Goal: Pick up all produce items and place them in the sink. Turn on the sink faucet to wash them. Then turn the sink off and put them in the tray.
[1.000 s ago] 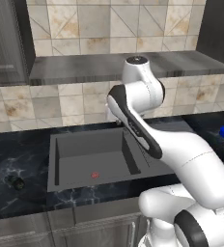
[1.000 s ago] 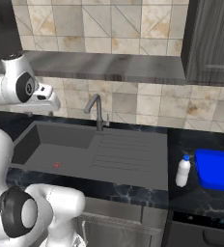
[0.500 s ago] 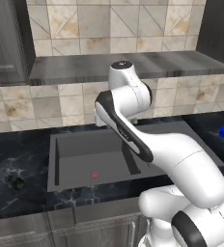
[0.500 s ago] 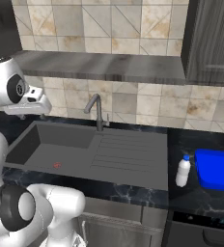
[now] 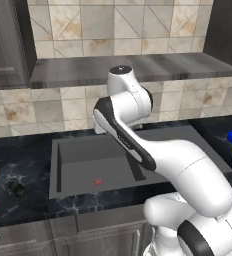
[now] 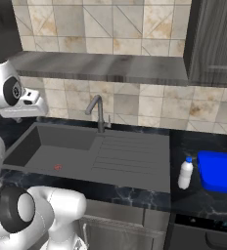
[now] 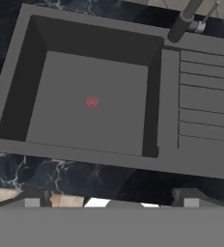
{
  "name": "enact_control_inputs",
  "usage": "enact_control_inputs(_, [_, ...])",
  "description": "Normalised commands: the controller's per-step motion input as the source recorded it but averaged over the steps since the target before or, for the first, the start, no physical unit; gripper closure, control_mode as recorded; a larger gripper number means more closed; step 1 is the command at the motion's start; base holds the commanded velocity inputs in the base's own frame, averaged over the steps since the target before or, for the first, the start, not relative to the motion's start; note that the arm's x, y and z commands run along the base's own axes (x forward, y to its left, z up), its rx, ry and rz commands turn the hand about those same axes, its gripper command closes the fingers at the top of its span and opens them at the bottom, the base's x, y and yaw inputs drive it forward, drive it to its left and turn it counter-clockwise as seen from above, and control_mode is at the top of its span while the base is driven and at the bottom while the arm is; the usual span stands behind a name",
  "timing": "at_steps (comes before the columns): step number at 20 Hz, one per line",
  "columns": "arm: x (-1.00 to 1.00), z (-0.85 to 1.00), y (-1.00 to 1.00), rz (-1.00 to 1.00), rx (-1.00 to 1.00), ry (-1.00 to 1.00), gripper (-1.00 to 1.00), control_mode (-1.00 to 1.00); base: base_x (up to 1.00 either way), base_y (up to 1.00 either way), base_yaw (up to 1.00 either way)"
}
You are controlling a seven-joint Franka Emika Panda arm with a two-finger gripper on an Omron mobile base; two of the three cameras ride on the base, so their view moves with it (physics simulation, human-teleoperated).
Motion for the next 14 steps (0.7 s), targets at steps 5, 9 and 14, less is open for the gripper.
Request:
enact_control_inputs(5, [-0.02,-0.08,0.33,0.01,0.00,0.00,-1.00,-1.00,0.00,0.00,0.00])
enact_control_inputs(9, [0.00,-0.09,0.62,0.01,0.00,0.00,-1.00,-1.00,0.00,0.00,0.00])
enact_control_inputs(14, [0.00,-0.10,0.69,0.01,0.00,0.00,-1.00,-1.00,0.00,0.00,0.00])
